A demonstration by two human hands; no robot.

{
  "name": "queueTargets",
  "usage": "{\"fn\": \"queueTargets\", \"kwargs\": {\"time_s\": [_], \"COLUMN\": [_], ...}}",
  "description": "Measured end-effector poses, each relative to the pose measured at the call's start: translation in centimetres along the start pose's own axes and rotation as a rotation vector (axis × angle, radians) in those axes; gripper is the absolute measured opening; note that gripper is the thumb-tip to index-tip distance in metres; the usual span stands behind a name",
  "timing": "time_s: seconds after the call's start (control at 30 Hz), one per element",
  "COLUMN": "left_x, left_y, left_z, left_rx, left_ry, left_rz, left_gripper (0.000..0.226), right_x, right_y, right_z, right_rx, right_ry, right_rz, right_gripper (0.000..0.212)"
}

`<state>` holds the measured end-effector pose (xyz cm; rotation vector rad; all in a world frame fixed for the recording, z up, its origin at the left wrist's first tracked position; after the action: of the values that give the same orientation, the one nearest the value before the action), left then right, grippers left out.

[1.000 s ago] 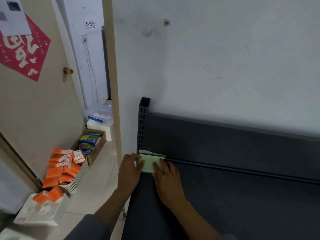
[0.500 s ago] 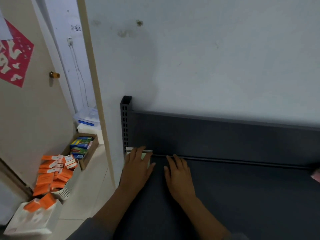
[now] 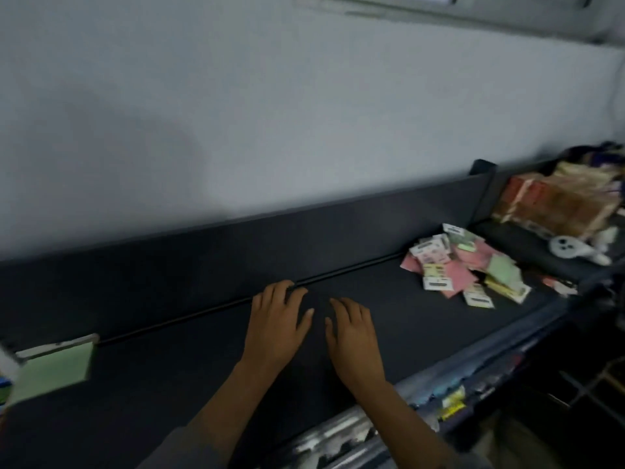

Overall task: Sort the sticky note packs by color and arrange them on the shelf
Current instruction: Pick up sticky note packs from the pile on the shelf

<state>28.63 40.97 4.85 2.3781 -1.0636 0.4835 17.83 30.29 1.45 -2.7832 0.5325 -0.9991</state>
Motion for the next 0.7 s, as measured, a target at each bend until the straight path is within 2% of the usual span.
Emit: {"fn": "queueTargets", "kwargs": {"time_s": [0.2,0.37,0.7], "left_x": [0.8,0.9,2.8], "left_y": [12.6,20.8,27.7], "left_z": [4.8,7.4,11.9], "left_rx": [-0.031,-0.039,-0.03], "left_ry": [-0.045,-0.066,-0.135], "left_rz": [0.098,0.152,0.229], "left_gripper": [0.039,0.038,0.038], "right_x": [-3.3,-5.8,-6.8], "right_y": [11.4,18.0,25.0], "right_z": [-7.0,-10.8,-12.3], "right_rx": [-0.068,-0.098,-0.064], "right_ry": [0.067,0.071,0.114], "right_rz": [0.103,0.158,0.244], "right_gripper": [0.036,0.038,0.042]}}
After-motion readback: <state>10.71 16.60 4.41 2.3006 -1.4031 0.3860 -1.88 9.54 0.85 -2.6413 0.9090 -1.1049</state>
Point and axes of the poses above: each hand's wrist, its own x-axis towards the middle knuckle, its own z-axis out of the palm, y = z × x, the point moved 9 cm from there along x, towards the middle knuckle, and after that the axes turned 10 degrees about -z, right-handed, at the moved point
